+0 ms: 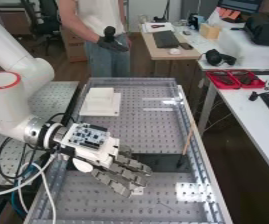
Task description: Grab the bearing and place it in the white container
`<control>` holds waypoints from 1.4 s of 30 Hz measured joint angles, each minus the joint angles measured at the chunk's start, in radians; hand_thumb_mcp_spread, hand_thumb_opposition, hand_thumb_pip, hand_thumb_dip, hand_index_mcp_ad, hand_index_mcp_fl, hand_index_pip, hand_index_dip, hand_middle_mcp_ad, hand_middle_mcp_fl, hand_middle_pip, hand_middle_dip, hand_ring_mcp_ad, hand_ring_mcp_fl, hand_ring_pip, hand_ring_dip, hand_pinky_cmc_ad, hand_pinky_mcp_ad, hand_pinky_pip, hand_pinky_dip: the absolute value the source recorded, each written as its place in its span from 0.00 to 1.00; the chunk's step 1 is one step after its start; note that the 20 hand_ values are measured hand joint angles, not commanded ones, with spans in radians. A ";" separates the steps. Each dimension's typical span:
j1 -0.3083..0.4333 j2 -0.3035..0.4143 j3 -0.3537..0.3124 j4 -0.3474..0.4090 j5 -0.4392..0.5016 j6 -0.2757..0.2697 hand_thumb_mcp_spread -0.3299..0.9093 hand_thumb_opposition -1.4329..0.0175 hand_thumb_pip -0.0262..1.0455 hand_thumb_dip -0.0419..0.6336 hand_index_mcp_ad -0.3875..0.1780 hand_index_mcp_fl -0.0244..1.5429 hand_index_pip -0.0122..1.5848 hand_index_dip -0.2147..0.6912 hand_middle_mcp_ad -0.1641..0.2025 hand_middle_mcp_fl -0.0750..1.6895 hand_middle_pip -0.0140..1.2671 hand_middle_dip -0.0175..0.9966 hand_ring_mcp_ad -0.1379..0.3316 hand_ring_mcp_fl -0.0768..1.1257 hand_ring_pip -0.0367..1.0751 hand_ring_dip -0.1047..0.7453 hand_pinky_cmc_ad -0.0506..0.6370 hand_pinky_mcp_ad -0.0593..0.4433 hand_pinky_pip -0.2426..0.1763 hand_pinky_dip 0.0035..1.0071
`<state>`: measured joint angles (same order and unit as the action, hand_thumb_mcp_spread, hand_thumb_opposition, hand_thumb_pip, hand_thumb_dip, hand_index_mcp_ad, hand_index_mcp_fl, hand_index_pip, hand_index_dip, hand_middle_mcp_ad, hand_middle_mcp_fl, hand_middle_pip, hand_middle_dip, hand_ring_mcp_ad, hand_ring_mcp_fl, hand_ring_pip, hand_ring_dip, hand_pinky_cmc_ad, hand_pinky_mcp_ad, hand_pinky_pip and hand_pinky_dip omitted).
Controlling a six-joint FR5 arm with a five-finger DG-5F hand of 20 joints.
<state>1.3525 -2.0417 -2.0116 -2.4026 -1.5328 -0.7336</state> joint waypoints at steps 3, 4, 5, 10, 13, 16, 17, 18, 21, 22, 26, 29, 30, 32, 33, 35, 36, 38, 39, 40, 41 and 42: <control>0.000 -0.001 0.000 0.000 -0.002 0.000 0.61 0.41 0.61 0.44 0.36 0.03 0.88 0.55 0.43 0.07 0.08 0.15 0.49 0.08 0.11 0.16 0.56 0.55 0.36 0.13; 0.000 -0.001 0.000 0.000 -0.002 0.000 0.61 0.41 0.61 0.44 0.36 0.03 0.88 0.55 0.43 0.07 0.08 0.15 0.49 0.08 0.11 0.16 0.56 0.55 0.36 0.13; 0.000 -0.001 0.000 0.001 -0.004 0.001 0.61 0.41 0.61 0.44 0.36 0.03 0.88 0.55 0.43 0.07 0.08 0.15 0.49 0.08 0.11 0.16 0.56 0.55 0.36 0.13; -0.001 -0.001 0.001 0.005 -0.008 0.002 0.61 0.41 0.61 0.44 0.36 0.08 0.88 0.53 0.44 0.07 0.08 0.15 0.49 0.08 0.11 0.16 0.56 0.55 0.36 0.13; -0.001 -0.001 0.001 0.005 -0.009 0.002 0.61 0.41 0.62 0.44 0.37 0.11 0.88 0.51 0.43 0.07 0.08 0.15 0.49 0.08 0.11 0.16 0.56 0.55 0.36 0.13; -0.002 -0.001 0.001 0.007 -0.009 0.002 0.61 0.41 0.61 0.44 0.40 0.13 0.87 0.50 0.44 0.07 0.08 0.15 0.49 0.08 0.11 0.16 0.56 0.55 0.36 0.13; -0.002 -0.001 0.001 0.009 -0.010 0.002 0.61 0.41 0.61 0.44 0.42 0.14 0.87 0.50 0.44 0.07 0.09 0.15 0.49 0.08 0.11 0.16 0.56 0.55 0.36 0.13; -0.002 -0.001 0.001 0.009 -0.010 0.002 0.61 0.41 0.61 0.44 0.42 0.14 0.87 0.49 0.44 0.07 0.09 0.15 0.49 0.08 0.11 0.16 0.56 0.55 0.36 0.13; -0.003 -0.001 0.003 0.007 -0.010 0.000 0.60 0.42 0.61 0.44 0.43 0.15 0.87 0.49 0.44 0.07 0.09 0.15 0.49 0.08 0.11 0.16 0.56 0.55 0.36 0.13; -0.003 -0.002 0.004 0.006 -0.010 0.000 0.60 0.42 0.61 0.44 0.43 0.16 0.86 0.49 0.43 0.07 0.09 0.15 0.49 0.08 0.11 0.16 0.56 0.55 0.36 0.13; -0.004 -0.003 0.005 0.005 -0.011 -0.002 0.60 0.42 0.61 0.43 0.43 0.17 0.86 0.48 0.43 0.07 0.09 0.15 0.49 0.08 0.11 0.16 0.56 0.55 0.37 0.13; -0.005 -0.002 0.006 0.004 -0.011 -0.002 0.60 0.42 0.60 0.43 0.43 0.17 0.86 0.48 0.43 0.07 0.09 0.15 0.49 0.08 0.11 0.16 0.56 0.55 0.37 0.13; -0.005 -0.002 0.006 0.004 -0.011 -0.002 0.60 0.42 0.60 0.43 0.43 0.17 0.86 0.47 0.43 0.07 0.09 0.15 0.49 0.08 0.11 0.16 0.56 0.55 0.37 0.13; -0.006 -0.001 0.007 0.004 -0.012 -0.004 0.60 0.42 0.60 0.44 0.43 0.19 0.86 0.46 0.43 0.07 0.09 0.15 0.49 0.07 0.11 0.17 0.56 0.55 0.37 0.12; -0.007 0.001 0.007 0.003 -0.013 -0.004 0.60 0.41 0.60 0.44 0.44 0.20 0.86 0.46 0.44 0.07 0.09 0.15 0.49 0.08 0.11 0.16 0.56 0.55 0.37 0.13; -0.008 0.007 0.008 0.001 -0.015 -0.004 0.59 0.41 0.58 0.44 0.48 0.22 0.86 0.46 0.44 0.07 0.09 0.15 0.49 0.08 0.11 0.17 0.56 0.55 0.37 0.13; -0.008 0.013 0.009 0.000 -0.017 -0.005 0.58 0.41 0.58 0.44 0.49 0.23 0.86 0.46 0.43 0.07 0.09 0.15 0.49 0.08 0.11 0.17 0.56 0.55 0.37 0.13; -0.009 0.022 0.010 -0.003 -0.022 -0.006 0.58 0.41 0.58 0.43 0.50 0.23 0.86 0.46 0.44 0.07 0.09 0.15 0.49 0.08 0.11 0.17 0.56 0.55 0.37 0.13; -0.010 0.029 0.011 -0.005 -0.025 -0.007 0.58 0.41 0.58 0.43 0.51 0.23 0.86 0.46 0.44 0.07 0.09 0.15 0.49 0.08 0.11 0.17 0.56 0.55 0.40 0.13; -0.010 0.034 0.011 -0.006 -0.028 -0.007 0.58 0.41 0.58 0.43 0.50 0.23 0.86 0.46 0.44 0.07 0.09 0.15 0.49 0.08 0.11 0.17 0.56 0.55 0.40 0.13; -0.011 0.043 0.011 -0.008 -0.034 -0.007 0.58 0.41 0.58 0.43 0.51 0.23 0.86 0.46 0.44 0.07 0.09 0.15 0.49 0.08 0.11 0.17 0.56 0.55 0.40 0.13; -0.012 0.051 0.011 -0.010 -0.039 -0.008 0.58 0.41 0.58 0.43 0.51 0.23 0.86 0.46 0.44 0.07 0.09 0.15 0.49 0.08 0.11 0.17 0.56 0.55 0.40 0.13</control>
<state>1.3409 -1.9903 -2.0005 -2.4126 -1.5720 -0.7415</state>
